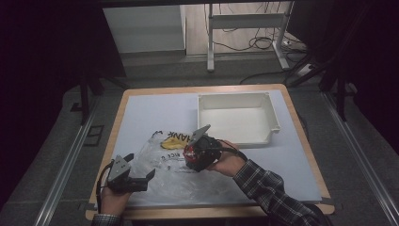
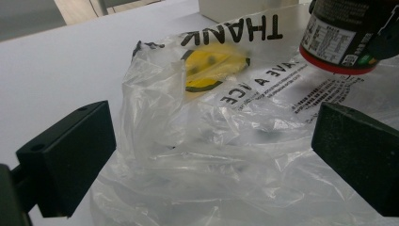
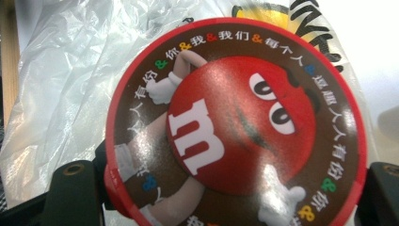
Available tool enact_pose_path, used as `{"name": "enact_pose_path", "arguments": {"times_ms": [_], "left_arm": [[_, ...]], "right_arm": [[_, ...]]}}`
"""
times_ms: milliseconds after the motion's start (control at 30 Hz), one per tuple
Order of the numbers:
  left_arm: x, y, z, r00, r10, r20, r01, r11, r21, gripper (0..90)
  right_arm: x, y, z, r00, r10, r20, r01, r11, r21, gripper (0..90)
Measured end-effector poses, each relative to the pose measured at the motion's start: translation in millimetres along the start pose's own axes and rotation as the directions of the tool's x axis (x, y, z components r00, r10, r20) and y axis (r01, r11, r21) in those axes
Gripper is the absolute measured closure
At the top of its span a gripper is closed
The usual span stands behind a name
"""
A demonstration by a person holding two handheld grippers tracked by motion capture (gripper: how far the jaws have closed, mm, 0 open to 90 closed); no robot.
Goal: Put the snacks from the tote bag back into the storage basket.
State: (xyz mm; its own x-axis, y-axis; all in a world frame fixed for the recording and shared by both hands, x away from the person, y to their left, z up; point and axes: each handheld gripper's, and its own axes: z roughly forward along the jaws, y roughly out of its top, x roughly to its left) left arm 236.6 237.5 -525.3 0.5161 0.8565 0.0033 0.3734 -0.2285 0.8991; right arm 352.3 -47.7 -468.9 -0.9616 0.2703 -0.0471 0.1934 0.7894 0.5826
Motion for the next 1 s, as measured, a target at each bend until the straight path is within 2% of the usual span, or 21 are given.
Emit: {"name": "enact_pose_path", "arguments": {"times_ms": [500, 1000], "left_arm": [[0.2, 0.1, -0.2, 1.0, -0.003, -0.004, 0.003, 1.0, -0.007, 0.0], [0.8, 0.4, -1.5, 0.9999, -0.011, -0.008, 0.011, 0.9998, -0.019, 0.0]], "right_arm": [[0.3, -4.2, -8.9, 0.9999, -0.001, 0.012, 0.001, 1.0, 0.001, 25.7], [-5.8, -15.5, -22.9, 0.9992, 0.024, 0.031, -0.024, 1.0, -0.009, 25.7]]}}
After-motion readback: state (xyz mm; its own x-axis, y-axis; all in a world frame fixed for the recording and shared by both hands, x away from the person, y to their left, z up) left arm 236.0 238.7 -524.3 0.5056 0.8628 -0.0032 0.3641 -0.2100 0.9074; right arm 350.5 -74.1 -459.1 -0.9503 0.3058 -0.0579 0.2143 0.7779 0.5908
